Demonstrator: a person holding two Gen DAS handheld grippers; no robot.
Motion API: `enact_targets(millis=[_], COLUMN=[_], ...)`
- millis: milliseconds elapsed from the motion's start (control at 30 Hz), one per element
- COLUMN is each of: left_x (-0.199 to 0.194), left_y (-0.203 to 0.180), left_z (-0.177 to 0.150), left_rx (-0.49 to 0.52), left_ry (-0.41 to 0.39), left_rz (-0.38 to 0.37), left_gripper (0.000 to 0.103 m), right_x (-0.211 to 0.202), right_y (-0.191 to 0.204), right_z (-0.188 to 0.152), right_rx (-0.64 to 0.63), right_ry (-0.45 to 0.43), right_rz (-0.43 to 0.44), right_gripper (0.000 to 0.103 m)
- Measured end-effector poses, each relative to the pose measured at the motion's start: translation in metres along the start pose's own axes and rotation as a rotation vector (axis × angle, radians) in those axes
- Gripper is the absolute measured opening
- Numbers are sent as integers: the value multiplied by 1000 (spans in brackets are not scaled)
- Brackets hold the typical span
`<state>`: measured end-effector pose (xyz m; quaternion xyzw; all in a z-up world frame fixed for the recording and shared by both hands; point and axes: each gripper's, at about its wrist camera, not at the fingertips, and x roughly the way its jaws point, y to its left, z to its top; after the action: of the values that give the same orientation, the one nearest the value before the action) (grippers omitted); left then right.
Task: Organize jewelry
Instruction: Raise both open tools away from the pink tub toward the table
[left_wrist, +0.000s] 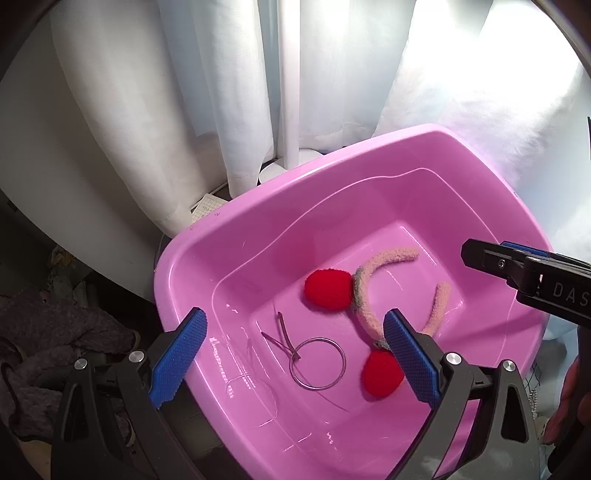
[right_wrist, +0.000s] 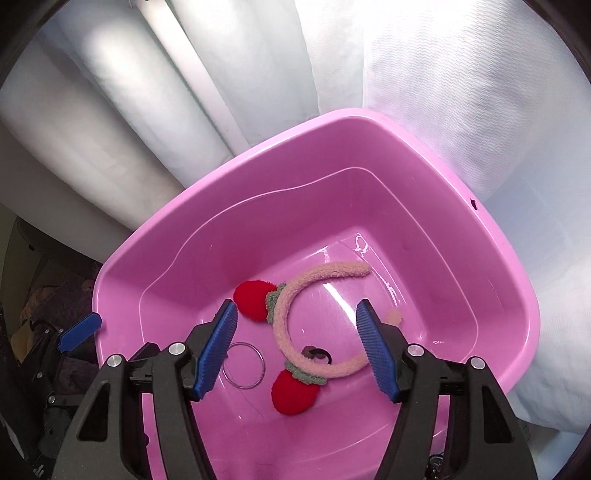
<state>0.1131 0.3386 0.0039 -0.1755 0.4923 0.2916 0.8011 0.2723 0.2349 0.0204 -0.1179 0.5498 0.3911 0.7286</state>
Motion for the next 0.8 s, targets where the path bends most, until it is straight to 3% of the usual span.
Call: enact_targets(millis=[400,633,800], left_x=[-29,-45,-61], left_y=[-11,-30,-51], left_z=[-19,-40,-61], left_rx=[49,142,228], left_ry=[-71,-120,-197], left_rz=[-12,-50,-96], left_gripper=[95,96,97], right_x=[-51,-77,-88], right_y=[-5,-8,-22], right_z=[-67,-141,-207], right_rx=[35,114,202], right_ry=[-144,-261,-312], right_rz=[-76,-118,-168], right_gripper=[68,69,72])
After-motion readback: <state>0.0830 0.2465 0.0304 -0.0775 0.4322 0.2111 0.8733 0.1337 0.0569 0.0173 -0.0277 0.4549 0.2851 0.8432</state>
